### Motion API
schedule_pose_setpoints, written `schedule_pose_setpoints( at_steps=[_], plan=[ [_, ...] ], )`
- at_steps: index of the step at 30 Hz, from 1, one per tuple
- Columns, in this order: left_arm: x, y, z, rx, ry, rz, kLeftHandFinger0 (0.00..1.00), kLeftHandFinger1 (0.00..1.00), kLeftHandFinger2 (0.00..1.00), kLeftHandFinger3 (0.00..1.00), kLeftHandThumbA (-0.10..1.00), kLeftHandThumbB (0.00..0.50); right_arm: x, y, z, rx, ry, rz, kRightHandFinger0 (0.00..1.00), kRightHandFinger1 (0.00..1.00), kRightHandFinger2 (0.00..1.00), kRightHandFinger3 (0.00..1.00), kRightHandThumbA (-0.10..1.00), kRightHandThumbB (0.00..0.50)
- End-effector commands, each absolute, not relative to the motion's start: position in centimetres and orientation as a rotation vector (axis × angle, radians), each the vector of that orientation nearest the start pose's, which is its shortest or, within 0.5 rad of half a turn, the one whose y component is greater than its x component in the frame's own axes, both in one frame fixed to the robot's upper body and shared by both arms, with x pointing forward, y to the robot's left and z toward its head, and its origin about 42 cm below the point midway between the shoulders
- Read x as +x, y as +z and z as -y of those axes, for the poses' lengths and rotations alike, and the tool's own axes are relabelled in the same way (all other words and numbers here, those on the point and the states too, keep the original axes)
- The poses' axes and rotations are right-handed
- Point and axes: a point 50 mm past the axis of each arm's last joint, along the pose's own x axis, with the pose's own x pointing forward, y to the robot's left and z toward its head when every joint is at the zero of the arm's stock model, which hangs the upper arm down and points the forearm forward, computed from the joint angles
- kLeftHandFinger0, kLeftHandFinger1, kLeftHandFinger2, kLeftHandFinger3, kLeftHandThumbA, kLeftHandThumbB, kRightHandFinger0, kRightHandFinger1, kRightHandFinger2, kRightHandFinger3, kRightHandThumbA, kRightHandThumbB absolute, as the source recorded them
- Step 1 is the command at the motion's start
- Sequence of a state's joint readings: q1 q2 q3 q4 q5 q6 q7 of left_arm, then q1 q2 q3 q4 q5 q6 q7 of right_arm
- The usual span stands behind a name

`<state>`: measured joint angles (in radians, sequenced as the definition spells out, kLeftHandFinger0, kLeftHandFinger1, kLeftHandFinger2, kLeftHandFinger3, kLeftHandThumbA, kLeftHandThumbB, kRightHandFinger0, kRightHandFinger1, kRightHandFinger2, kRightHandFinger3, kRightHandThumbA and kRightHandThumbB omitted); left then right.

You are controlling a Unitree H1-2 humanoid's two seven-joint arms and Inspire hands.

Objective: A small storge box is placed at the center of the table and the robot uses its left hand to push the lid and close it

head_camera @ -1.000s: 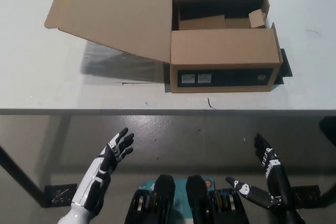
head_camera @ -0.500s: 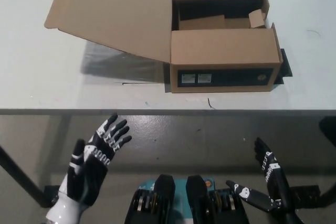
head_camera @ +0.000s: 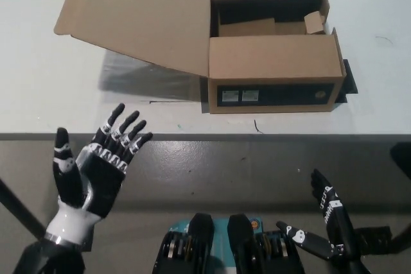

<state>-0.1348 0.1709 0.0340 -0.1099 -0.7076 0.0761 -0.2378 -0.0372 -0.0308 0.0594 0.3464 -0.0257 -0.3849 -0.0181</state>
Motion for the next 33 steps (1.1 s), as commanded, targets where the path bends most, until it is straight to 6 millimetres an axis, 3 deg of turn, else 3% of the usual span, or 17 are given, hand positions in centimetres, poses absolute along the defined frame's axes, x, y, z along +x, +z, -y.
schedule_pose_setpoints(
  at_steps=[1,16,21,33],
  plan=[
    [34.9,20.2,-24.7,-0.957,-0.546,0.259,1.0,1.0,1.0,1.0,1.0,0.488,29.3,5.7,19.9,-0.078,0.069,0.212,1.0,1.0,1.0,1.0,1.0,0.344],
    [36.7,19.5,-25.8,-0.984,-0.505,0.216,1.0,1.0,1.0,1.0,1.0,0.441,29.4,5.7,19.8,-0.086,0.065,0.215,1.0,1.0,1.0,1.0,1.0,0.345],
    [38.1,19.6,-26.1,-0.996,-0.491,0.192,1.0,1.0,1.0,1.0,1.0,0.414,29.4,5.7,19.8,-0.08,0.066,0.214,1.0,1.0,1.0,1.0,1.0,0.344],
    [41.9,17.7,-26.5,-0.983,-0.431,0.126,1.0,1.0,1.0,1.0,1.0,0.416,29.7,5.9,20.0,-0.088,0.065,0.219,1.0,1.0,1.0,1.0,1.0,0.344]
  ],
)
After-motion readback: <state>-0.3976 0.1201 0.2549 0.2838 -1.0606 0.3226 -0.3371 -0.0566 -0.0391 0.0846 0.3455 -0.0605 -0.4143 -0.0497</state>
